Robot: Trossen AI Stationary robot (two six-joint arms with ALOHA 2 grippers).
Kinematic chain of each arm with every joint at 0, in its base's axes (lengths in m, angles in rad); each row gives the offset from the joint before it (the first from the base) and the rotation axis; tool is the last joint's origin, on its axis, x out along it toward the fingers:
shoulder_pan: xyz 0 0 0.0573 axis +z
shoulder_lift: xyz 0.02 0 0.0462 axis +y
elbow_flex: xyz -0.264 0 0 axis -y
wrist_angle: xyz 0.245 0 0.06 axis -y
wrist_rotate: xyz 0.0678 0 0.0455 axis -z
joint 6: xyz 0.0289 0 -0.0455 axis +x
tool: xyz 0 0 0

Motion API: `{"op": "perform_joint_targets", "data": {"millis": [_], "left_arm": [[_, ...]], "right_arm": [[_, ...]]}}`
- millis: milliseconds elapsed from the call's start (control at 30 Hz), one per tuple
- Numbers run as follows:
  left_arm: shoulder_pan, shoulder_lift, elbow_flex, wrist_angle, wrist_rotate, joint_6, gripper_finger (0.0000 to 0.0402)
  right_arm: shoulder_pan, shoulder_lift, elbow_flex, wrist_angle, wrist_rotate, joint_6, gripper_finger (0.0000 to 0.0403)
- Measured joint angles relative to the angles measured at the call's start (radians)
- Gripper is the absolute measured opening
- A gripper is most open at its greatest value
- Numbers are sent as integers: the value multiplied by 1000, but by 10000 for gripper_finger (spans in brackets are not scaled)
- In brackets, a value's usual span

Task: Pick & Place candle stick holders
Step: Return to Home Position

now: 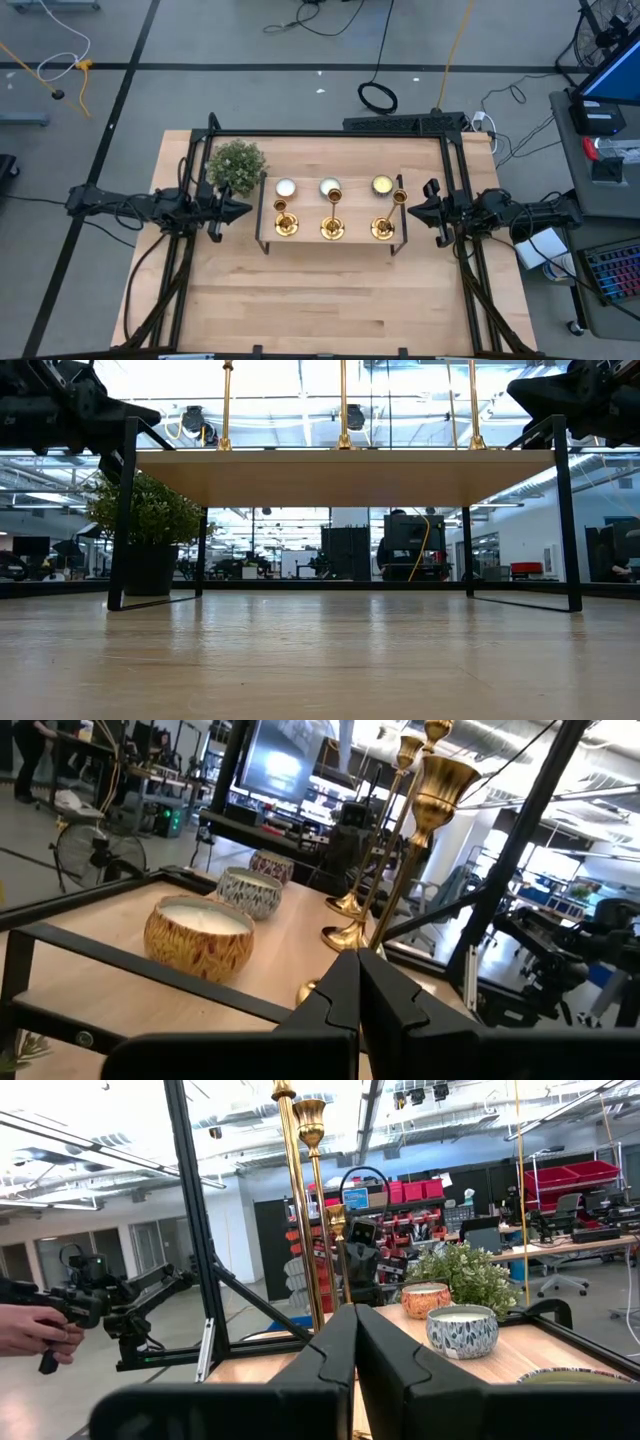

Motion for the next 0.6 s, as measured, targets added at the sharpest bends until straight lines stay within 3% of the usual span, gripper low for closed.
{"op": "perform_joint_targets", "data": {"millis": [600], "left_arm": [[0, -2, -6, -44, -8, 29, 0]], "right_arm": [[0, 0, 0, 0, 0, 0, 4]]}}
